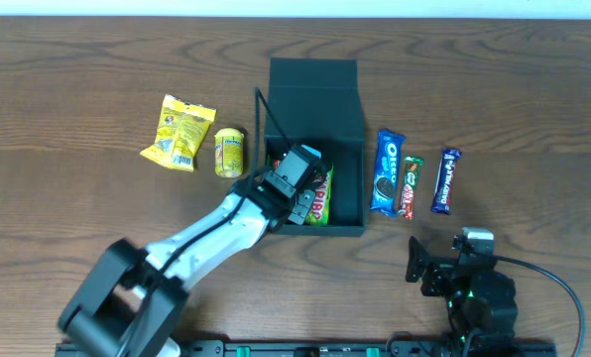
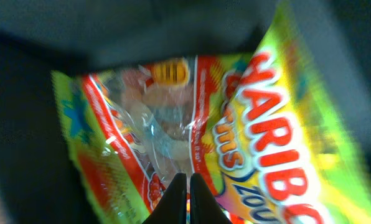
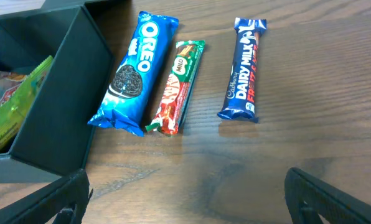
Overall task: Pack container
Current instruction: 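Release the Haribo bag and press it flat inside the box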
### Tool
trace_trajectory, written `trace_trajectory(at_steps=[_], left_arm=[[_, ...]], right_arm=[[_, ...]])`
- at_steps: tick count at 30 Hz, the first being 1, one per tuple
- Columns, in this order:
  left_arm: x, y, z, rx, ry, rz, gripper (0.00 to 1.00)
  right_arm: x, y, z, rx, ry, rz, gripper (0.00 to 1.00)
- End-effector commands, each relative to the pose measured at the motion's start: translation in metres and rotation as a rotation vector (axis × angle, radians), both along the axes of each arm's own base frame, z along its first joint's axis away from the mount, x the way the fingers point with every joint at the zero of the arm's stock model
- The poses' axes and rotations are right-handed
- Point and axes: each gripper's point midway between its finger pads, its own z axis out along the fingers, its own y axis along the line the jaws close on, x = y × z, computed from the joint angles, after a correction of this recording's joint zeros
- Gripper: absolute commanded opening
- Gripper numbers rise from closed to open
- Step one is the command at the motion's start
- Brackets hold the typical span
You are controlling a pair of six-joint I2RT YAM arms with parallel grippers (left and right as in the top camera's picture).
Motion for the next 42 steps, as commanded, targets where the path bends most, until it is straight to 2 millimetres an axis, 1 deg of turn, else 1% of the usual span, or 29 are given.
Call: trace_trajectory(at_steps=[1, 2, 4, 6, 8, 10, 14, 16, 18, 19, 26, 30, 32, 34, 38, 40, 42], left_arm=[[-0.002, 0.006, -0.024, 0.075, 0.038, -0.011, 0.06], [-0.005, 0.008, -0.030, 0.092, 0.058, -0.011, 0.07], [-0.010, 0.013, -0.035, 0.115, 0.083, -0.012, 0.07], [-0.012, 0.015, -0.034, 0.121, 0.089, -0.011, 0.07], [-0.010, 0.013, -0.029, 0.111, 0.078, -0.012, 0.07], [-0.005, 0.008, -0.015, 0.085, 0.051, -0.012, 0.07], [0.005, -0.004, 0.022, 0.020, -0.016, -0.029, 0.07], [0.002, -0.021, 0.035, -0.052, -0.017, -0.104, 0.07], [-0.010, -0.044, 0.040, -0.166, 0.032, -0.193, 0.08], [-0.018, -0.052, 0.036, -0.200, 0.073, -0.223, 0.08], [-0.034, -0.050, -0.012, -0.118, 0.194, -0.232, 0.09], [-0.042, -0.050, -0.033, -0.106, 0.256, -0.237, 0.09], [-0.045, -0.056, -0.034, -0.137, 0.278, -0.253, 0.09], [-0.045, -0.061, -0.032, -0.161, 0.274, -0.263, 0.09], [-0.036, -0.068, -0.025, -0.189, 0.250, -0.242, 0.10], [-0.030, -0.071, -0.019, -0.200, 0.234, -0.239, 0.10], [-0.022, -0.074, -0.007, -0.205, 0.198, -0.232, 0.09]], right_arm=[[0.000, 0.000, -0.001, -0.008, -0.001, 0.005, 0.99], [0.000, 0.000, -0.001, -0.008, -0.002, 0.005, 0.99], [0.000, 0.000, -0.001, -0.008, -0.002, 0.005, 0.99], [0.000, 0.000, -0.001, -0.008, -0.002, 0.005, 0.99], [0.000, 0.000, -0.001, -0.008, -0.002, 0.005, 0.99], [0.000, 0.000, -0.001, -0.008, -0.002, 0.005, 0.99], [0.000, 0.000, -0.001, -0.008, -0.002, 0.005, 0.99], [0.000, 0.000, -0.001, -0.008, -0.002, 0.005, 0.99], [0.000, 0.000, -0.001, -0.008, -0.002, 0.005, 0.99], [0.000, 0.000, -0.001, -0.008, -0.002, 0.005, 0.99], [0.000, 0.000, -0.001, -0.008, -0.002, 0.005, 0.99], [0.000, 0.000, -0.001, -0.008, -0.002, 0.005, 0.99], [0.000, 0.000, -0.001, -0.008, -0.002, 0.005, 0.99], [0.000, 0.000, -0.001, -0.008, -0.002, 0.005, 0.99], [0.000, 0.000, -0.001, -0.008, -0.002, 0.005, 0.99], [0.000, 0.000, -0.001, -0.008, -0.001, 0.005, 0.99], [0.000, 0.000, -0.001, -0.008, -0.002, 0.005, 0.99]])
